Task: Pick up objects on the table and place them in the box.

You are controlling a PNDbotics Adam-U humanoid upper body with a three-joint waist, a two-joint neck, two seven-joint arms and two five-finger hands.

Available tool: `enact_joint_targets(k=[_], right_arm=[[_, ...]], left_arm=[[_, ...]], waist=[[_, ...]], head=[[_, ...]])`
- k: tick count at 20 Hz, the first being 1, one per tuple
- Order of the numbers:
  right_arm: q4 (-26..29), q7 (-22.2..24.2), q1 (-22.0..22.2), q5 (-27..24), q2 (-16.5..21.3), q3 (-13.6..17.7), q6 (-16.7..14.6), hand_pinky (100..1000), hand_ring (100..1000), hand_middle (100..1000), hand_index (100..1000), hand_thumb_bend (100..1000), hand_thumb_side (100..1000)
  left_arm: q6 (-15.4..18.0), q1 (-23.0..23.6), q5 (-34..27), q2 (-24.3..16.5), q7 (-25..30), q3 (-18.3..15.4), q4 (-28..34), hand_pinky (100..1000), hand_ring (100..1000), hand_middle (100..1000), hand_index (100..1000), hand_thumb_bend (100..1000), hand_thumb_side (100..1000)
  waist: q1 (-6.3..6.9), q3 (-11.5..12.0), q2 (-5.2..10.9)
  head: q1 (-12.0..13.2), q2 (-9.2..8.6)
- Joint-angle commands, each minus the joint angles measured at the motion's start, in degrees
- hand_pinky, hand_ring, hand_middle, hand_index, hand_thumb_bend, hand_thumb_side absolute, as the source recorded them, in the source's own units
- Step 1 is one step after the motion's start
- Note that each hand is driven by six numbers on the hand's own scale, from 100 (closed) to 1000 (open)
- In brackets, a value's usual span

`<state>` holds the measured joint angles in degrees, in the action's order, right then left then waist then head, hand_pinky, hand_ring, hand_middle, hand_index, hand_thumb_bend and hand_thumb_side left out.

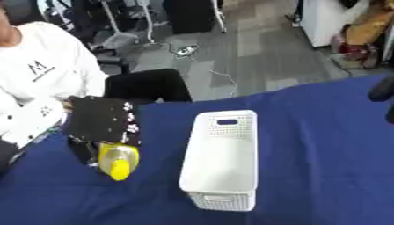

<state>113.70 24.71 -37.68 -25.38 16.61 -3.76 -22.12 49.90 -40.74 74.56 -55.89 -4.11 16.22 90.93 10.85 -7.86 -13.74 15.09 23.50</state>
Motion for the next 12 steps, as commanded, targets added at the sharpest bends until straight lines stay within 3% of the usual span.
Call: enact_joint_targets(k=[1,12], right_arm=[[0.9,-0.3,-0.5,0.0,0.1,-0.2,0.0,614,498,551,624,174,1000],[0.9,0.0,-0.8,-0.5,-0.7,-0.5,0.4,615,498,551,625,173,1000]], left_arm=[[0.1,-1.6,-3.0,-1.9,-2.5,-1.2,2.1,376,280,176,329,708,449],[-0.6,-6.5,-2.5,0.7,-10.9,0.4,5.0,380,286,180,329,721,413]], waist=[[-0.10,0.1,1.66],[0.18,-0.4,1.64]], head=[[0.2,-0.08],[-0.5,-1.91]])
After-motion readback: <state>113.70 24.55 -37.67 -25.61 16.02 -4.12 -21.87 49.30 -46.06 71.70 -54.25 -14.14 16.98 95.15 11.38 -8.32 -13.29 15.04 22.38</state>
